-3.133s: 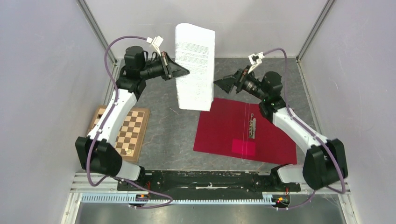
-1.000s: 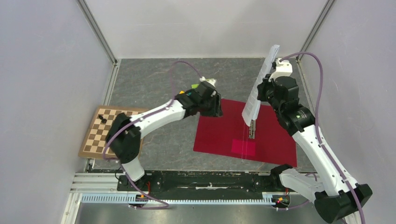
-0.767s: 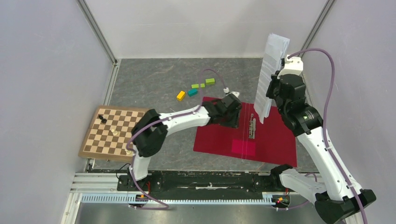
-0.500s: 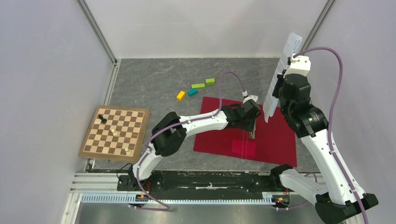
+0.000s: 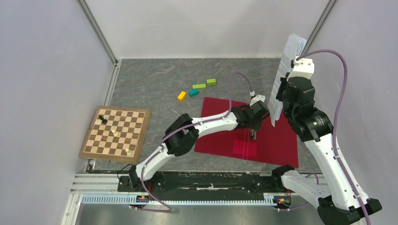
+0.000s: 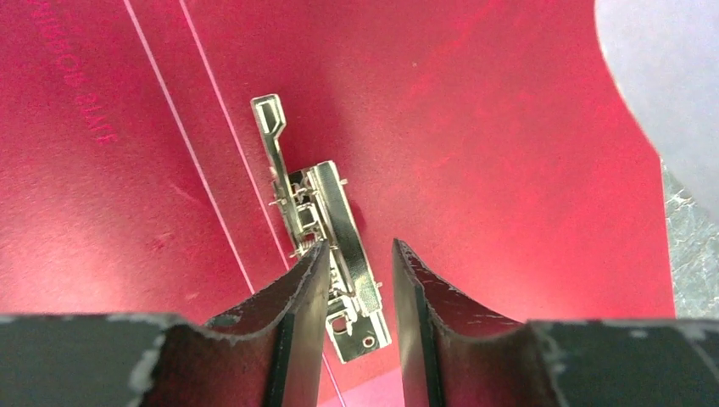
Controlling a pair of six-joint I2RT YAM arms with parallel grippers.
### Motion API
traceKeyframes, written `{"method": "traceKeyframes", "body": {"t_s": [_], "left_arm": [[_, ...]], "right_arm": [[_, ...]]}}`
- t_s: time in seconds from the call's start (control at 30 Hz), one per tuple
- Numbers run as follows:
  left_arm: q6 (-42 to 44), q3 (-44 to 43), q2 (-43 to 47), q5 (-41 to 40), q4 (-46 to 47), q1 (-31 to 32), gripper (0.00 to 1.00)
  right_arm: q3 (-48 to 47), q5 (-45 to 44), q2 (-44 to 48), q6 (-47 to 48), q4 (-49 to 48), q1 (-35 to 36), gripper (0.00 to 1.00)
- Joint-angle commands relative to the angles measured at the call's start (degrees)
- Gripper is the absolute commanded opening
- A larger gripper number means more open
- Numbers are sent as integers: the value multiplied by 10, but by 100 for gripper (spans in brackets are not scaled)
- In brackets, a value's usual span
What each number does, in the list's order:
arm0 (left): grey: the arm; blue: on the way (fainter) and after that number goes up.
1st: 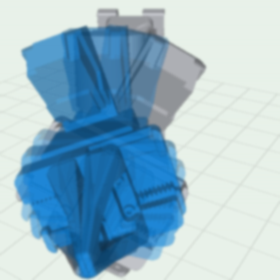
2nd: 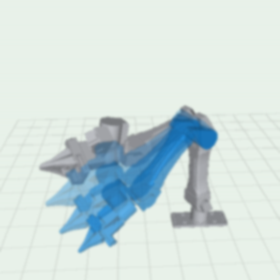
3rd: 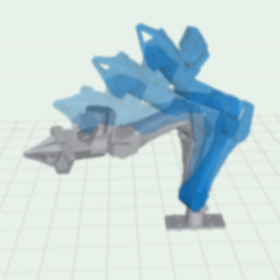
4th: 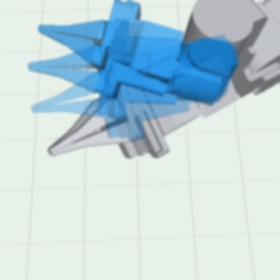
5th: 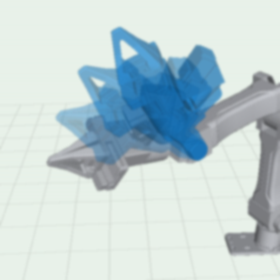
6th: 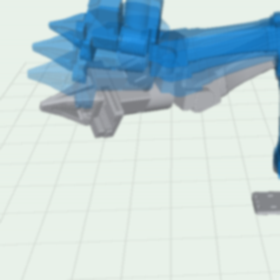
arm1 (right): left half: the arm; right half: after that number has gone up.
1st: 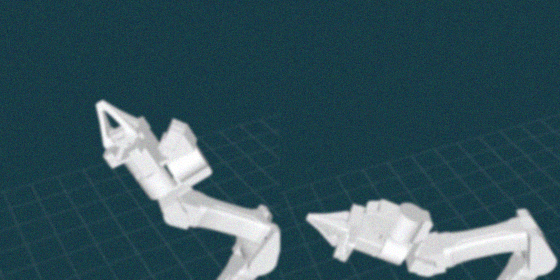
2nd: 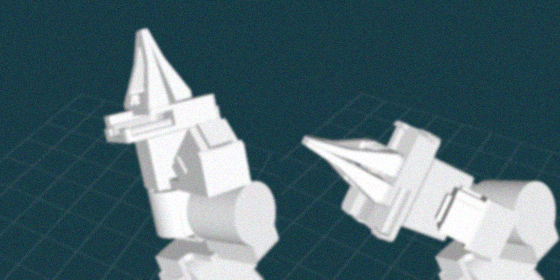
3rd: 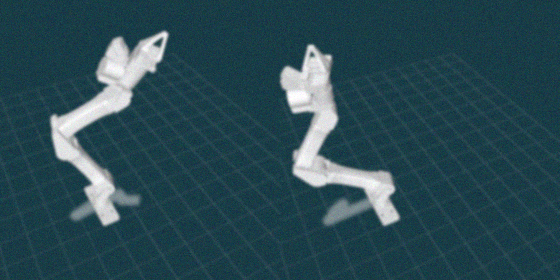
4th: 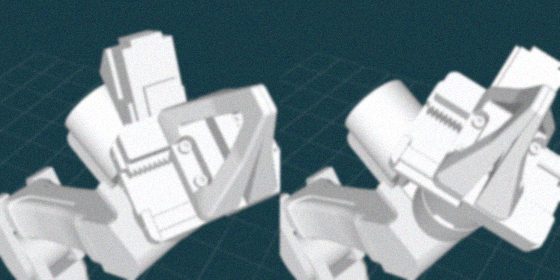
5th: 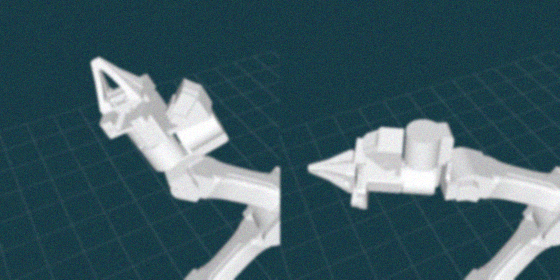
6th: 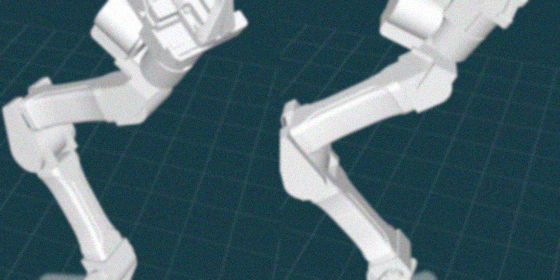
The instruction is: Put the files into the folder
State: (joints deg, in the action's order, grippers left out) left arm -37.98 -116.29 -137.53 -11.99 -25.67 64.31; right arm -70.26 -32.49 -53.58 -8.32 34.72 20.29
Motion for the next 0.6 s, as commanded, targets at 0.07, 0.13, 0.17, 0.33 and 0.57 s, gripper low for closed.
{"method": "traceKeyframes", "body": {"t_s": [0.07,0.13,0.17,0.33,0.57], "left_arm": [[16,-47,-33,-23,6,11,34],[12,-48,-35,-30,4,11,30],[8,-47,-35,-39,-2,12,27],[-18,-36,-30,-91,-40,12,14],[-97,77,44,-163,-65,11,2]], "right_arm": [[-9,-14,15,11,-2,2,0],[-5,-10,16,10,-3,2,0],[-4,-9,16,9,-3,2,0],[9,1,20,7,-7,2,0],[28,27,20,4,-14,2,0]]}}
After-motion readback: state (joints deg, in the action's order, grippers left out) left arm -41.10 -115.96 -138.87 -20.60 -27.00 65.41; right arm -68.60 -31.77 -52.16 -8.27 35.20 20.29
